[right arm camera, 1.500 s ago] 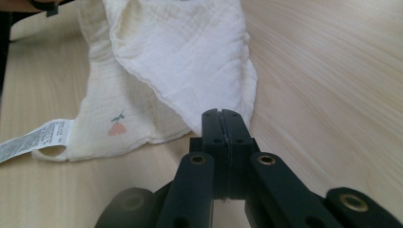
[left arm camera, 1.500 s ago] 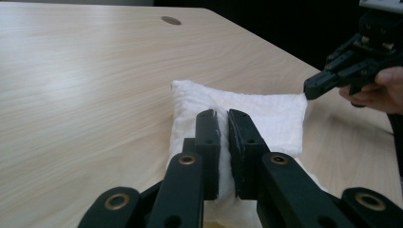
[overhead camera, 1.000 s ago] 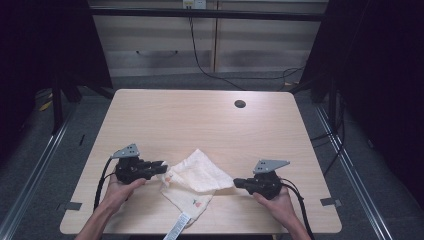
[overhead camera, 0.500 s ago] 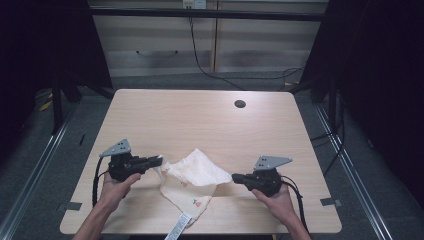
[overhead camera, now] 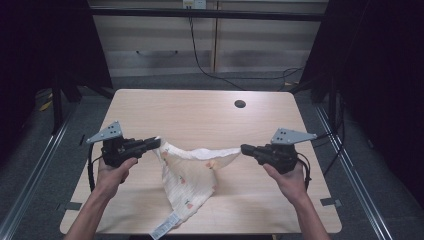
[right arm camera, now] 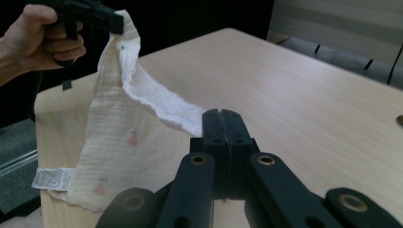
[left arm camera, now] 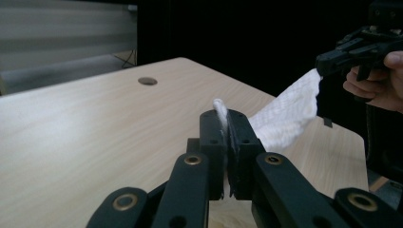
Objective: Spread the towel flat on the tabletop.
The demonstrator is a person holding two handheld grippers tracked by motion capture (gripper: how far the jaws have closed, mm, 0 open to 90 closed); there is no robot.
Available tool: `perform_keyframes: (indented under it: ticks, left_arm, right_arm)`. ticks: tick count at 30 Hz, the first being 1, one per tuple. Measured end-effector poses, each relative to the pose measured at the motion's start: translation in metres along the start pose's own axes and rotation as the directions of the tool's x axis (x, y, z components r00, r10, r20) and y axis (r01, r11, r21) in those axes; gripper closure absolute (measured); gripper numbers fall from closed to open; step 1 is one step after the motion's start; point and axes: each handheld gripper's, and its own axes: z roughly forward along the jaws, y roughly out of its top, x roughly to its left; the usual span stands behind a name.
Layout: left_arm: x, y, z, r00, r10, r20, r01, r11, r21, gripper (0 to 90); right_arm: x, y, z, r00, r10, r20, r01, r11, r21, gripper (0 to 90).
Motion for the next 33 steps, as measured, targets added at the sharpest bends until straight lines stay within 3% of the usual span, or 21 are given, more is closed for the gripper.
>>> perform_keyframes:
  ticks: [8,14,21,26,30,33]
  left_arm:
    - [-0.006,0.029,-0.001,0.999,0.042,0.013,-0.041,0.9973,-0.06,86.6]
    - [-0.011,0.039,0.0,0.9976,0.063,0.03,-0.06,0.9948,-0.082,86.6]
    - [-0.021,0.062,-0.006,0.9936,0.106,0.04,-0.1,0.987,-0.126,86.6]
    - [-0.03,0.062,-0.007,0.9914,0.114,0.064,-0.105,0.9853,-0.135,86.6]
    - [-0.036,0.058,-0.009,0.9898,0.124,0.071,-0.114,0.9845,-0.133,86.6]
    - [-0.041,0.053,-0.012,0.9906,0.11,0.081,-0.099,0.986,-0.134,86.6]
  right_arm:
    - [-0.004,0.037,-0.026,0.9987,-0.03,0.042,0.032,0.997,-0.063,90.0]
    - [-0.003,0.048,-0.04,0.9976,-0.033,0.06,0.039,0.995,-0.092,90.0]
    - [0.004,0.065,-0.061,0.9952,-0.06,0.077,0.071,0.988,-0.14,90.0]
    - [0.014,0.069,-0.072,0.9939,-0.079,0.077,0.09,0.984,-0.155,90.0]
    - [0.02,0.065,-0.076,0.9939,-0.082,0.074,0.092,0.985,-0.148,90.0]
    - [0.026,0.058,-0.078,0.9944,-0.075,0.074,0.086,0.985,-0.147,90.0]
